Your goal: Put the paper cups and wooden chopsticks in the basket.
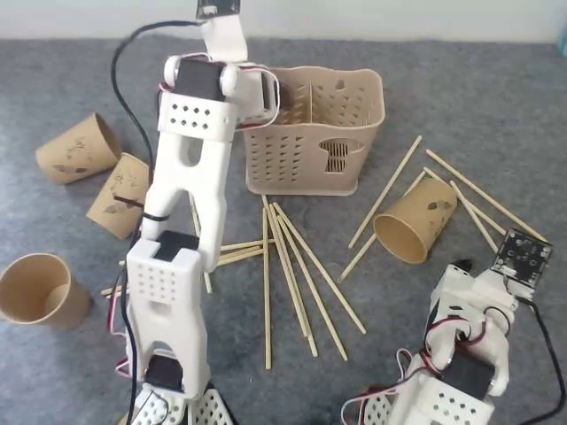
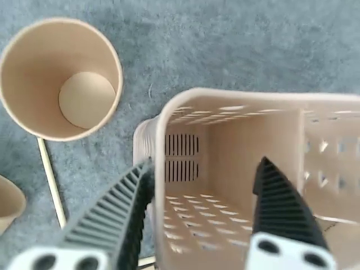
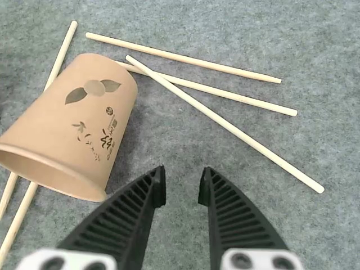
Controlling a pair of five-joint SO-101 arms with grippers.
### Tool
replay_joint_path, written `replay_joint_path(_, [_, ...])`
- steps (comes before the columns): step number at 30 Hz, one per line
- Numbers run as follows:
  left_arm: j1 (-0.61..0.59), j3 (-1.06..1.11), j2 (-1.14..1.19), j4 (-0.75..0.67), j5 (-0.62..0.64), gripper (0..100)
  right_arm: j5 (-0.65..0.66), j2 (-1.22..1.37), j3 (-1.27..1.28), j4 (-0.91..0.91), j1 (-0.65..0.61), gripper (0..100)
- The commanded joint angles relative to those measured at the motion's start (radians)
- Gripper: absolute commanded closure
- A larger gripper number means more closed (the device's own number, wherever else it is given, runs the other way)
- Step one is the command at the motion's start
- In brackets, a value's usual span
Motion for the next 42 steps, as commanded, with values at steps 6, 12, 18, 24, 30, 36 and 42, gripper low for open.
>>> replay_joint_path(6, [-0.002,-0.05,-0.046,0.031,-0.011,71,0.015,-0.013,0.008,-0.033,0.007,88.7])
replay_joint_path(12, [-0.002,-0.058,0.064,0.02,-0.011,76,0.015,-0.013,0.008,-0.033,0.007,88.7])
replay_joint_path(18, [0.011,-0.059,0.069,-0.043,-0.006,99,0.015,-0.013,0.008,-0.033,-0.012,88.7])
replay_joint_path(24, [0.04,-0.133,0.069,-0.041,0.014,99,0.015,-0.012,0.009,-0.033,-0.022,88.7])
replay_joint_path(30, [0.046,-0.226,0.08,-0.011,0.176,99,0.015,-0.012,0.009,-0.033,-0.022,88.7])
replay_joint_path(36, [0.048,-0.229,0.104,-0.014,0.201,99,0.015,-0.012,0.009,-0.033,-0.022,88.7])
replay_joint_path(42, [0.048,-0.229,0.212,-0.021,0.201,99,0.015,-0.012,0.009,-0.033,-0.021,88.7])
